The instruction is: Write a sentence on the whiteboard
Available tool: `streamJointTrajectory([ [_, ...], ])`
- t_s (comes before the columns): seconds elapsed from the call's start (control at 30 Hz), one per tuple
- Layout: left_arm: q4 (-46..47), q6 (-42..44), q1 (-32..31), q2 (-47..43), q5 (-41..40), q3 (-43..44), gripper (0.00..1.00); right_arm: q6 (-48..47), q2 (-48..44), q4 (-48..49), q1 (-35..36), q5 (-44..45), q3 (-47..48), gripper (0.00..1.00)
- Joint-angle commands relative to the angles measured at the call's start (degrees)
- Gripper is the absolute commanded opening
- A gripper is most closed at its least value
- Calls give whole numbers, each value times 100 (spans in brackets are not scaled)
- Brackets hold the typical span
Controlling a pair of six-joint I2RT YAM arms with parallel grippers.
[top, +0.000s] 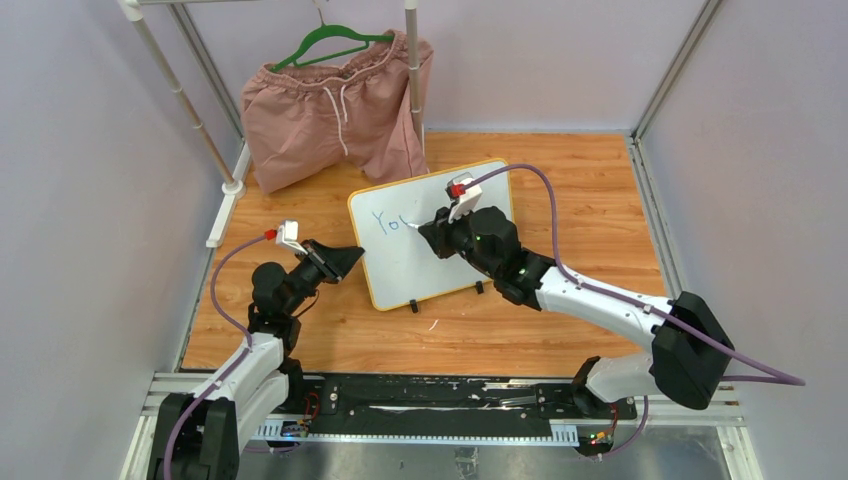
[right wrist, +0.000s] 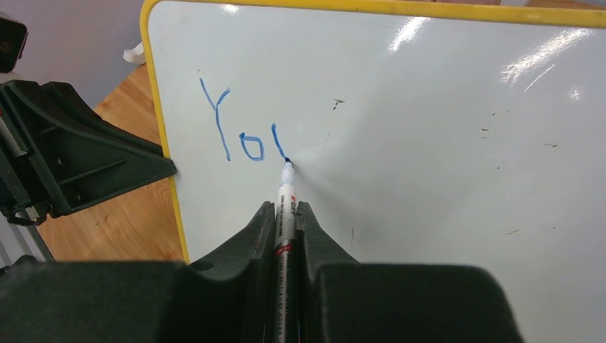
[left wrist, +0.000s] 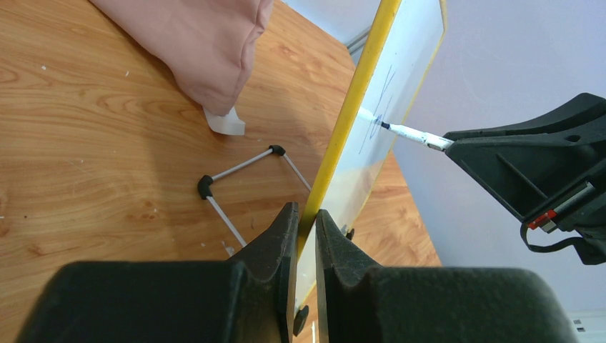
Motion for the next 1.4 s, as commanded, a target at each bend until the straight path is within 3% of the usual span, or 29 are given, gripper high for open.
streamJointTrajectory([
  [0.0, 292, -45, -21, -90, 13, -35, 0, -25, -117, -198, -55, 314, -104, 0],
  [1.37, 292, -45, -16, -104, 32, -48, 0, -166, 235, -181, -176, 318, 616, 0],
])
